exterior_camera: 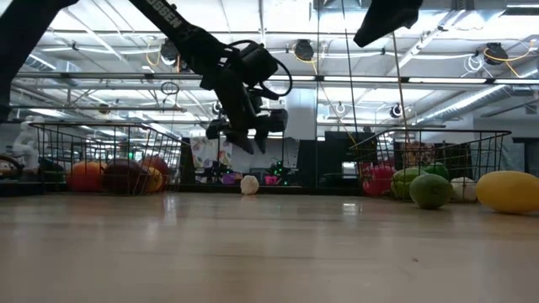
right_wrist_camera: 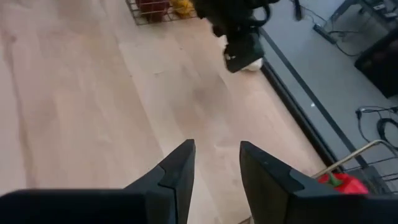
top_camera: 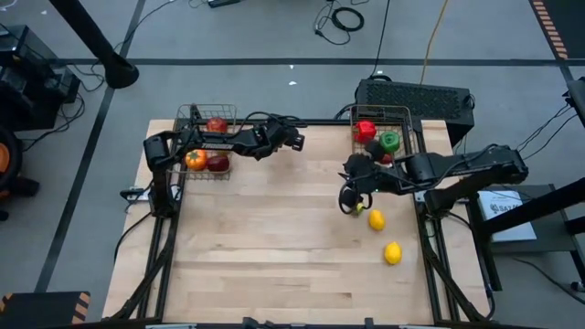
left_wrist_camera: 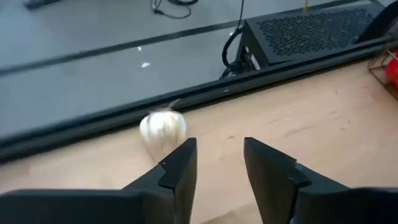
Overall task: Sort produce into baskets
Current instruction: Put the garlic into the right wire basket
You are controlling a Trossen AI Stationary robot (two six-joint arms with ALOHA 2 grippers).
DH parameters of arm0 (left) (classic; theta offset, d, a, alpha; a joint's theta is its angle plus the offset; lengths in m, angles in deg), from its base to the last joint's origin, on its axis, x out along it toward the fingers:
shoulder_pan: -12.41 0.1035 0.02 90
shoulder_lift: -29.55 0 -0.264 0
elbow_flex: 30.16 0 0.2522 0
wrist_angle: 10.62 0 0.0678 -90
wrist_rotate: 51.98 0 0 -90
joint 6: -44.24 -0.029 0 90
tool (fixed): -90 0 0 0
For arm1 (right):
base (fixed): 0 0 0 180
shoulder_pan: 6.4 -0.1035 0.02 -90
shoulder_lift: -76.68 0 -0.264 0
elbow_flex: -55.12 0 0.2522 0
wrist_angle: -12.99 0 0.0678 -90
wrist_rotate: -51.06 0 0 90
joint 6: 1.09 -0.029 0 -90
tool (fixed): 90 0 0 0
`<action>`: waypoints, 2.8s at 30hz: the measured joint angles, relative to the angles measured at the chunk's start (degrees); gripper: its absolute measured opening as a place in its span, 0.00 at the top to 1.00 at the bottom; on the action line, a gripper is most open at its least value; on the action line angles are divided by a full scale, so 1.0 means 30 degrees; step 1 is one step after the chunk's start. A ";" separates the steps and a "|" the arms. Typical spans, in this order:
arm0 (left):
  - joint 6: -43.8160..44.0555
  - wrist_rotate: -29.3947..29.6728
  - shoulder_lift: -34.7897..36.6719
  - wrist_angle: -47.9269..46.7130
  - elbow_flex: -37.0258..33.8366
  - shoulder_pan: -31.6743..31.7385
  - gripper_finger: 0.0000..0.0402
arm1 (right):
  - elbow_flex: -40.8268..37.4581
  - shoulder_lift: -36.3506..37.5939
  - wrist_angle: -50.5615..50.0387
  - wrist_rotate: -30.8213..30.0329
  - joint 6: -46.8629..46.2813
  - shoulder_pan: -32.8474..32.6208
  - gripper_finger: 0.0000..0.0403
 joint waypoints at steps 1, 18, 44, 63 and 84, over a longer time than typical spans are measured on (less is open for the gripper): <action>-0.0387 0.0101 0.0000 0.0139 0.0000 0.0036 0.63 | 0.0000 0.0000 -0.0015 0.0016 -0.0125 -0.0120 0.71; -0.1146 -0.0980 -0.0117 -0.1569 -0.0007 0.0688 0.21 | 0.0000 0.0000 0.0198 -0.0019 -0.0250 -0.1348 0.71; -0.1103 -0.1614 -0.2204 -0.1510 -0.0020 0.1667 0.21 | -0.0001 0.0000 0.1129 -0.0076 0.1431 -0.1334 0.71; -0.0090 -0.1848 -0.2579 -0.1456 -0.0031 0.1900 0.27 | 0.0000 0.0000 0.1122 -0.0069 0.1493 -0.1341 0.71; -0.1328 -0.1648 -0.2803 -0.1655 -0.0015 0.1626 0.27 | 0.0000 0.0000 0.1144 -0.0630 0.1566 -0.1305 0.71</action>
